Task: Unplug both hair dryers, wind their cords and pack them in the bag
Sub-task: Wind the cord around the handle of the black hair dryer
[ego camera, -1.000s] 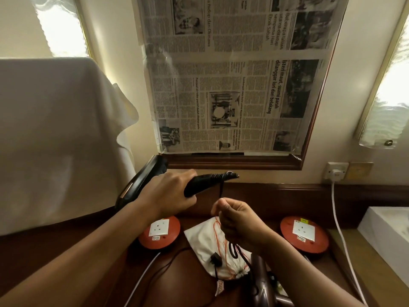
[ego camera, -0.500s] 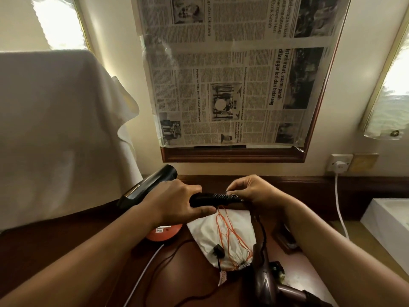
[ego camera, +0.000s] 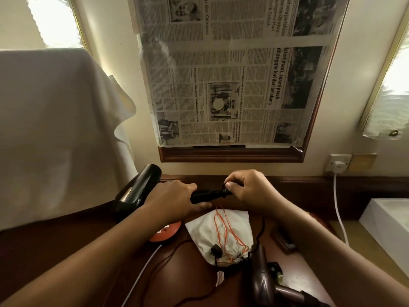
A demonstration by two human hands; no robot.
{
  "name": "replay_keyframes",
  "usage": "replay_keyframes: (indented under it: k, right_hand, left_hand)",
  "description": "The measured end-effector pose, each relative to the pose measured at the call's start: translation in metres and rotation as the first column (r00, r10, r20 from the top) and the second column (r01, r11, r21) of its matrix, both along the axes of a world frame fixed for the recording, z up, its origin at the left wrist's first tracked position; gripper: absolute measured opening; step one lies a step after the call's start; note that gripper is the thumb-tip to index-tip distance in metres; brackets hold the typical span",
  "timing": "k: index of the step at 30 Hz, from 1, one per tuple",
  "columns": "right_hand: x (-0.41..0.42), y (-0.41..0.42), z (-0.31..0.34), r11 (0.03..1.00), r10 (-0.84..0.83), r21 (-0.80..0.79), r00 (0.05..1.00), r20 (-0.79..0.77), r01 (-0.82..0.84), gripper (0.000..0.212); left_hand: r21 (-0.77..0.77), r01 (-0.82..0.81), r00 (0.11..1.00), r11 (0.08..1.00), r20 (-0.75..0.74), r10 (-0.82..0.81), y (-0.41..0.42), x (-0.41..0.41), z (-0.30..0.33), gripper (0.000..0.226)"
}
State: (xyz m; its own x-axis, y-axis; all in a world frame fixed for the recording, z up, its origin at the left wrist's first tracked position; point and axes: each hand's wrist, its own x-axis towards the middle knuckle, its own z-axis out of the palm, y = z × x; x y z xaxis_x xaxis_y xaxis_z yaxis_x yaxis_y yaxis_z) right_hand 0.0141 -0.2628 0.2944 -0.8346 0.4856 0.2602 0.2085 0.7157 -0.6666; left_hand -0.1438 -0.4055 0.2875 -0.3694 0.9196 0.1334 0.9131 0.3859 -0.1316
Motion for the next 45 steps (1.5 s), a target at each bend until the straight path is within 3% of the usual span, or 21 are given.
replay_keyframes:
  k: [4,8,13,15,19,22,26,34,39,42,43,45]
  right_hand:
    - [0.006,-0.02,-0.022,0.97,-0.024,-0.245,0.991,-0.131,-0.009,0.022]
    - [0.004,-0.041,-0.043,0.895,-0.044,-0.442,0.976,-0.215,-0.058,0.012]
    - [-0.002,-0.047,-0.058,0.774,-0.012,-0.607,0.954,-0.298,-0.179,0.019]
    - [-0.004,-0.046,-0.064,0.766,0.003,-0.614,0.956,-0.294,-0.191,0.019]
    - [-0.006,-0.044,-0.072,0.758,0.021,-0.619,0.956,-0.294,-0.207,0.02]
    - [-0.005,-0.045,-0.081,0.74,0.055,-0.635,0.961,-0.271,-0.222,0.022]
    - [-0.007,-0.047,-0.101,0.701,0.077,-0.681,0.971,-0.224,-0.213,0.022]
    - [-0.004,-0.041,-0.165,0.727,0.035,-0.687,0.999,0.01,-0.019,0.018]
    - [-0.004,-0.029,-0.218,0.75,-0.161,-0.637,0.983,0.088,0.18,0.024]
    - [-0.003,-0.018,-0.246,0.672,-0.269,-0.66,0.941,0.203,0.335,0.031]
    - [-0.002,-0.013,-0.254,0.669,-0.291,-0.639,0.925,0.246,0.381,0.028]
    - [0.002,-0.002,-0.269,0.773,-0.284,-0.465,0.891,0.354,0.431,0.016]
  left_hand:
    - [0.095,-0.017,1.0,0.995,-0.019,0.019,0.0,-0.006,-0.003,0.06]
    - [0.159,-0.009,1.0,0.987,0.029,0.005,0.002,-0.006,-0.003,0.054]
    - [0.208,0.042,0.942,0.977,0.319,-0.109,0.003,-0.007,-0.004,0.037]
    - [0.195,0.082,0.883,0.977,0.44,-0.162,0.005,-0.008,-0.006,0.032]
    - [0.202,0.045,0.852,0.978,0.504,-0.144,0.006,-0.003,-0.013,0.038]
    - [0.166,0.016,0.895,0.986,0.438,-0.089,0.006,-0.001,-0.02,0.07]
    - [0.194,-0.046,0.934,0.98,0.355,-0.027,0.008,-0.005,-0.042,0.078]
    - [0.13,-0.131,0.933,0.983,0.351,0.078,0.0,0.001,-0.119,0.065]
    - [0.098,-0.176,0.923,0.98,0.363,0.129,-0.009,-0.002,-0.178,0.055]
    - [0.028,-0.195,0.933,0.98,0.314,0.177,-0.017,-0.006,-0.213,0.062]
    - [0.018,-0.209,0.928,0.978,0.319,0.192,-0.02,-0.006,-0.224,0.063]
    - [-0.006,-0.254,0.903,0.967,0.358,0.239,-0.026,-0.008,-0.246,0.067]
